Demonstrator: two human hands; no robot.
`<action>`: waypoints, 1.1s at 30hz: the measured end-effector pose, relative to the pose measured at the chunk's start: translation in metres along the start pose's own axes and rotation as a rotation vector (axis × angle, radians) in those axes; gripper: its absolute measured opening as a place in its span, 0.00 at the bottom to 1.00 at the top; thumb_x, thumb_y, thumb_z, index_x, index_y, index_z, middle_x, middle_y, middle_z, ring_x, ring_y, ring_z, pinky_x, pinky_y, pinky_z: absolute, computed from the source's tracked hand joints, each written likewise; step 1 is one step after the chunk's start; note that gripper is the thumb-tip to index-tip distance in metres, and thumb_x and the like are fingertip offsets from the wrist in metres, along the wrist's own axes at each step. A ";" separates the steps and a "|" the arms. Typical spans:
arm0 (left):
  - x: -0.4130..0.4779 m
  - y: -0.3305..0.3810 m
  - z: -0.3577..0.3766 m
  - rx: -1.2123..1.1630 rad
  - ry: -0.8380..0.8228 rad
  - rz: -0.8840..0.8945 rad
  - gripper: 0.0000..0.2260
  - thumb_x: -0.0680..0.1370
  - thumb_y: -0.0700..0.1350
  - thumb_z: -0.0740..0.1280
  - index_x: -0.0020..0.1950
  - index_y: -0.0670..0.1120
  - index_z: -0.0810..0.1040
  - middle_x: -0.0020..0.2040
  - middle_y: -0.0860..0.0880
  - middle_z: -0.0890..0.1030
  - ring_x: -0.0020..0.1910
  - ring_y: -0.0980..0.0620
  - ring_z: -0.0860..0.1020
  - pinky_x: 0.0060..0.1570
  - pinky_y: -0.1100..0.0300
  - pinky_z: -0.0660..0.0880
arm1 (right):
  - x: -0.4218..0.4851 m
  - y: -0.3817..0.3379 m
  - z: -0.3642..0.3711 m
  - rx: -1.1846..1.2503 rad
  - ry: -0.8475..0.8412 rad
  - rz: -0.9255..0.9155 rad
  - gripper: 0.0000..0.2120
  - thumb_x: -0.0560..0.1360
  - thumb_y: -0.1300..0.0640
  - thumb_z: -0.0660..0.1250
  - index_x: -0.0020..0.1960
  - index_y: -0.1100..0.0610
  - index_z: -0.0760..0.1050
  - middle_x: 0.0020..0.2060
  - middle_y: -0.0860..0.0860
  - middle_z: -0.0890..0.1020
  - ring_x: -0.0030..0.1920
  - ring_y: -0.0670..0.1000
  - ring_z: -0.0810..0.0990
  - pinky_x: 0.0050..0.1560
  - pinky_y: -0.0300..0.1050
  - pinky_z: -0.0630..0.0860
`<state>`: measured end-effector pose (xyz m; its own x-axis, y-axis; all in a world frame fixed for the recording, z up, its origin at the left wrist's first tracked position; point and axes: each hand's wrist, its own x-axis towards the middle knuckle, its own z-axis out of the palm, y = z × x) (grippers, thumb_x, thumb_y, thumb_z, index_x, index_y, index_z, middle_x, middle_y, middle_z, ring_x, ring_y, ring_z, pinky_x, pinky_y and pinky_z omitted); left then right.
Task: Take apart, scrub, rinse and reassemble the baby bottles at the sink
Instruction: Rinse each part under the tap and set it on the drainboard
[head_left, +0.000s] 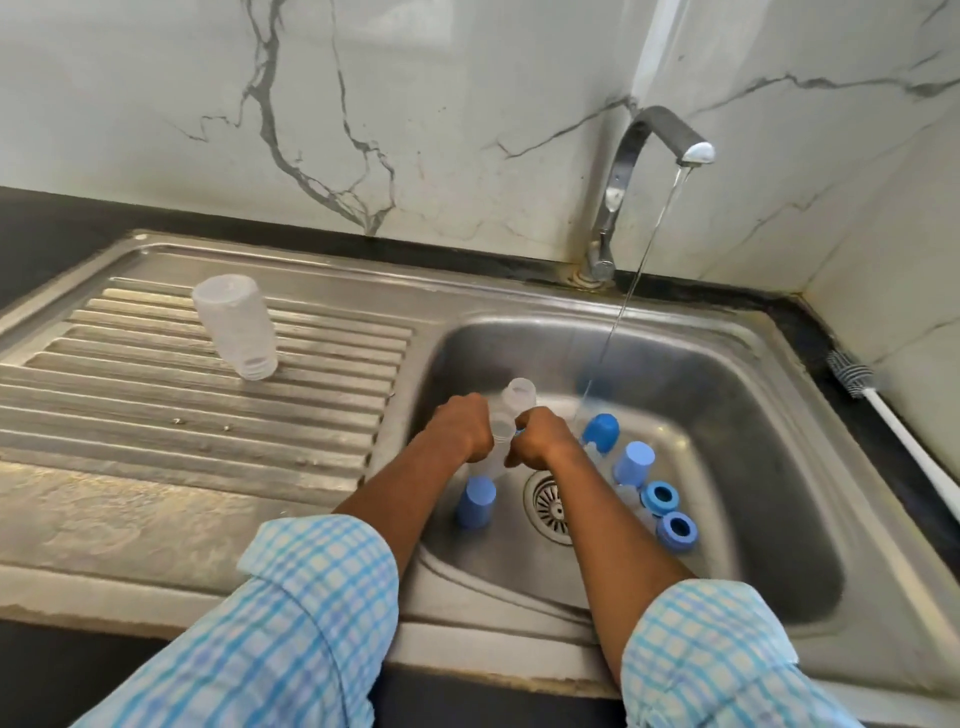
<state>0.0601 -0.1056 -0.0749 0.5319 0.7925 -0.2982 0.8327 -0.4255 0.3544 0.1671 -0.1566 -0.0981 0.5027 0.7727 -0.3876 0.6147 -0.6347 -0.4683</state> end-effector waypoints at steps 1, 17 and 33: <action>0.004 -0.001 0.002 -0.002 -0.024 -0.006 0.12 0.77 0.39 0.70 0.59 0.39 0.77 0.56 0.41 0.81 0.53 0.43 0.81 0.53 0.52 0.79 | 0.001 0.001 0.002 -0.003 -0.027 -0.009 0.21 0.70 0.60 0.76 0.62 0.60 0.77 0.58 0.57 0.81 0.57 0.57 0.79 0.57 0.48 0.75; 0.019 0.078 0.011 -0.629 -0.016 0.179 0.09 0.77 0.37 0.65 0.56 0.41 0.81 0.39 0.49 0.79 0.37 0.51 0.75 0.35 0.61 0.71 | -0.001 0.063 -0.074 0.399 0.359 0.060 0.19 0.68 0.53 0.79 0.54 0.61 0.81 0.49 0.56 0.85 0.49 0.55 0.83 0.52 0.52 0.79; 0.008 0.083 0.012 -0.759 0.027 0.154 0.23 0.78 0.31 0.58 0.72 0.42 0.72 0.69 0.45 0.76 0.67 0.43 0.75 0.67 0.48 0.70 | 0.009 0.064 -0.070 0.434 0.434 -0.008 0.22 0.68 0.55 0.79 0.59 0.55 0.78 0.56 0.54 0.83 0.55 0.56 0.82 0.57 0.52 0.78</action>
<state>0.1353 -0.1394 -0.0582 0.6208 0.7635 -0.1777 0.4106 -0.1235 0.9034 0.2537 -0.1904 -0.0762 0.7565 0.6506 -0.0668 0.3618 -0.5014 -0.7859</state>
